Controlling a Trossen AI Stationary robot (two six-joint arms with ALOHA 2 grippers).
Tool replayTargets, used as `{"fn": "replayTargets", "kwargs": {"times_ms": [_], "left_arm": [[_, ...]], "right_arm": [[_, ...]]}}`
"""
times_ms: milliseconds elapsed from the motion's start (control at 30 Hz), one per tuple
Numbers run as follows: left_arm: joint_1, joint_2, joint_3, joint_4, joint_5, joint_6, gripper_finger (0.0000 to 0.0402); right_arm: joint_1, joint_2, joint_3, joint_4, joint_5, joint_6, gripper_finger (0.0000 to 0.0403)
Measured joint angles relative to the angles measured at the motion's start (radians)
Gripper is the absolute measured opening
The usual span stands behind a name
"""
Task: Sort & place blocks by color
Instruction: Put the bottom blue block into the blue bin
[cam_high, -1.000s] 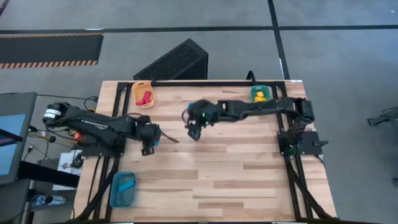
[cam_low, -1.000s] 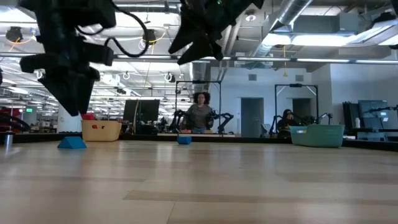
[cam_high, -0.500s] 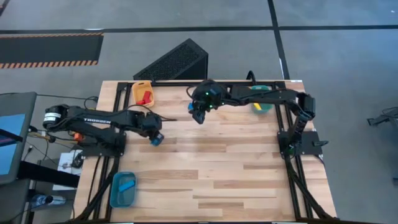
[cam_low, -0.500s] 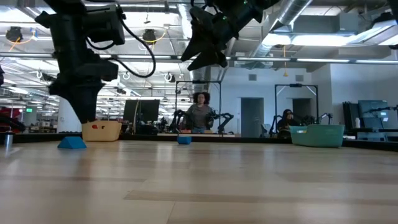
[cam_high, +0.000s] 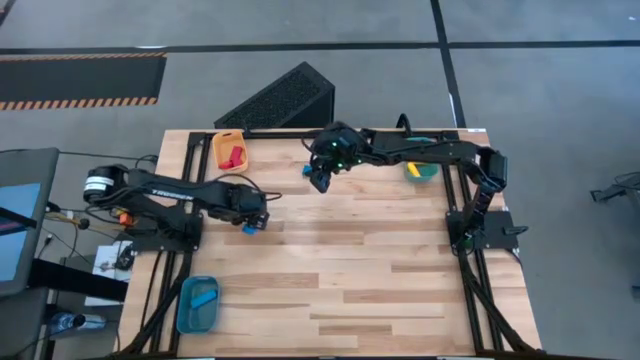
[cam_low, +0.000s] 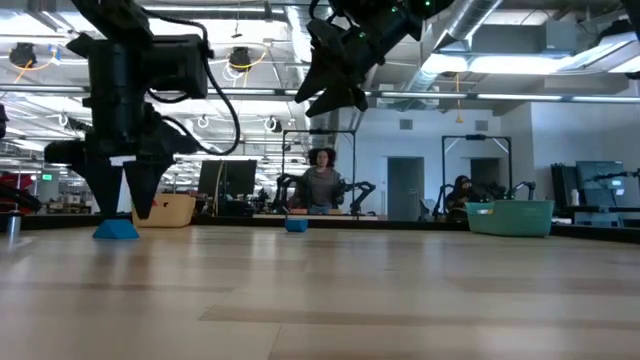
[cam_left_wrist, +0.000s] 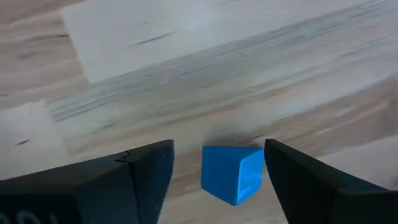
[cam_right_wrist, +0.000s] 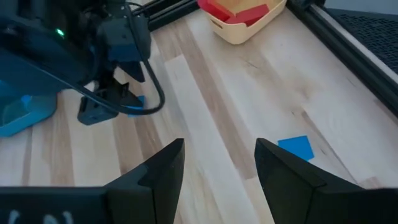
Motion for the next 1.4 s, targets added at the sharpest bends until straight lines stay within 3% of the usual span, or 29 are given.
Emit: {"fn": "replayTargets", "kwargs": {"times_ms": [67, 600, 833, 1067, 1400], "left_arm": [[-0.008, 0.014, 0.000, 0.011, -0.001, 0.019, 0.0244], [-0.083, 0.012, 0.000, 0.038, -0.034, 0.764, 0.0247], [-0.089, 0.013, 0.000, 0.045, -0.006, 0.975, 0.0247], [-0.089, 0.054, 0.000, 0.042, 0.023, 1.088, 0.0247], [-0.089, 0.164, 0.010, 0.039, 0.035, 1.099, 0.0247]], "right_arm": [[0.009, 0.000, 0.000, 0.000, 0.000, 0.006, 0.0219], [0.092, 0.001, 0.000, -0.007, 0.003, 0.025, 0.0219], [0.123, 0.001, 0.000, -0.012, 0.026, 0.027, 0.0219], [0.133, 0.001, 0.000, -0.025, 0.039, 0.027, 0.0219], [0.133, 0.001, 0.000, -0.034, 0.039, 0.026, 0.0219]]}}
